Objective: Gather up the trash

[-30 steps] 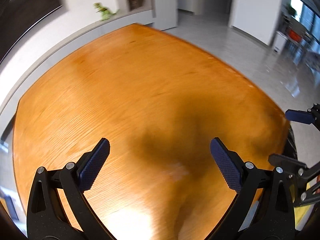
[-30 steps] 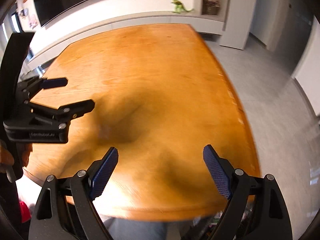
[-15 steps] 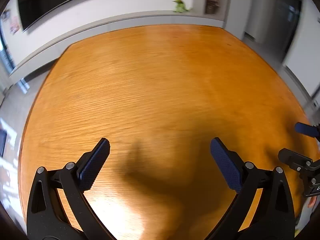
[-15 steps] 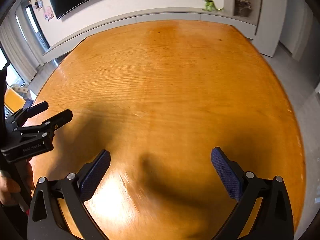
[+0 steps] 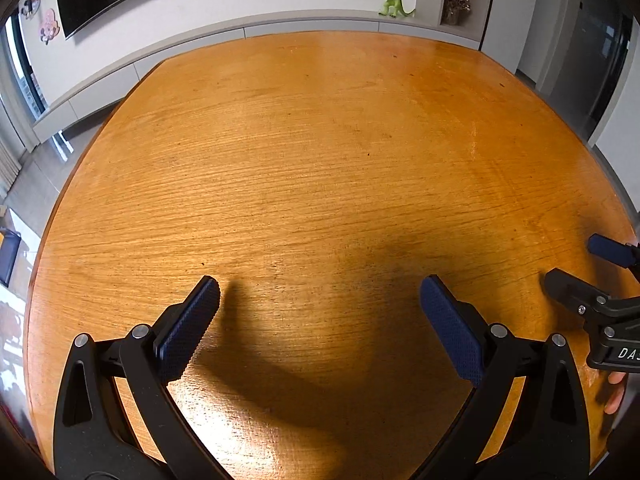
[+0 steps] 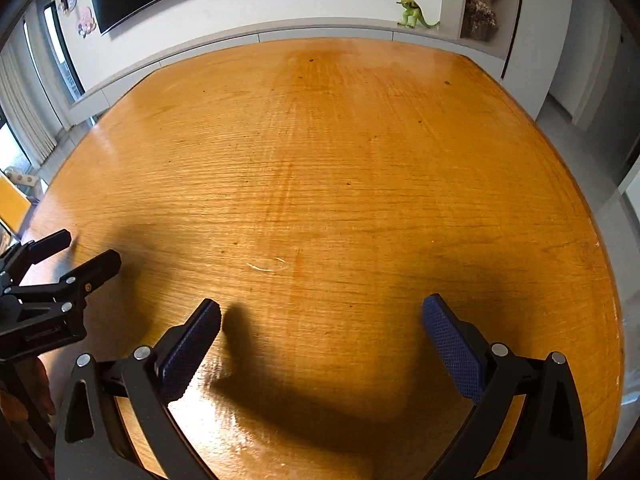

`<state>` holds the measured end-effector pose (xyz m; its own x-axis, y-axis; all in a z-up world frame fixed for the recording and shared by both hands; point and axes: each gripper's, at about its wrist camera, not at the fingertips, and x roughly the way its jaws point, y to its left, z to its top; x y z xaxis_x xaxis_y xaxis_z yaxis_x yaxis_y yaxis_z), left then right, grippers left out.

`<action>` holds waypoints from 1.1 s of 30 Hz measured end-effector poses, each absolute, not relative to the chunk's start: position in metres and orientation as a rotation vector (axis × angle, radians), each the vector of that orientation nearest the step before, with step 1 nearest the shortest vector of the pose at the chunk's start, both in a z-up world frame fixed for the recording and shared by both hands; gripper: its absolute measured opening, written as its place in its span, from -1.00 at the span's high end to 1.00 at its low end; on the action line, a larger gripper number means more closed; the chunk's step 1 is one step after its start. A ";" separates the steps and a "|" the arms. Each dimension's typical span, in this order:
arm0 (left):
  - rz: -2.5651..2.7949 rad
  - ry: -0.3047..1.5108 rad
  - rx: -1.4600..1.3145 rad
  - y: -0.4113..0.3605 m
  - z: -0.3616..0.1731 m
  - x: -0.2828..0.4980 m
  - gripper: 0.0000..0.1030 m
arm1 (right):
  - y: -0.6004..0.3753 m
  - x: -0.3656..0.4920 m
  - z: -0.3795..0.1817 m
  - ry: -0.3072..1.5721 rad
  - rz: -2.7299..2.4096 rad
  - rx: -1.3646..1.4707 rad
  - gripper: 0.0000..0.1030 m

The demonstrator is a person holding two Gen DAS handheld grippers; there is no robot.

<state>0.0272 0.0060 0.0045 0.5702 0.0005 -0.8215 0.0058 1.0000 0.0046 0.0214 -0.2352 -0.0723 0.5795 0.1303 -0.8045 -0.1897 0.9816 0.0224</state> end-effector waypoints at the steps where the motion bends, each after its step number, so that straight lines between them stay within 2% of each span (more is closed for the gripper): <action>1: 0.000 0.968 -0.001 0.007 0.002 0.029 -0.88 | -0.235 0.022 -0.074 0.929 0.180 -0.080 -0.95; 6: 0.013 0.951 -0.011 0.010 -0.003 0.030 -0.88 | -0.235 0.021 -0.077 0.878 0.169 -0.084 -0.95; 33: 0.017 0.950 -0.011 0.005 -0.001 0.022 -0.89 | -0.234 0.020 -0.077 0.878 0.168 -0.086 -0.95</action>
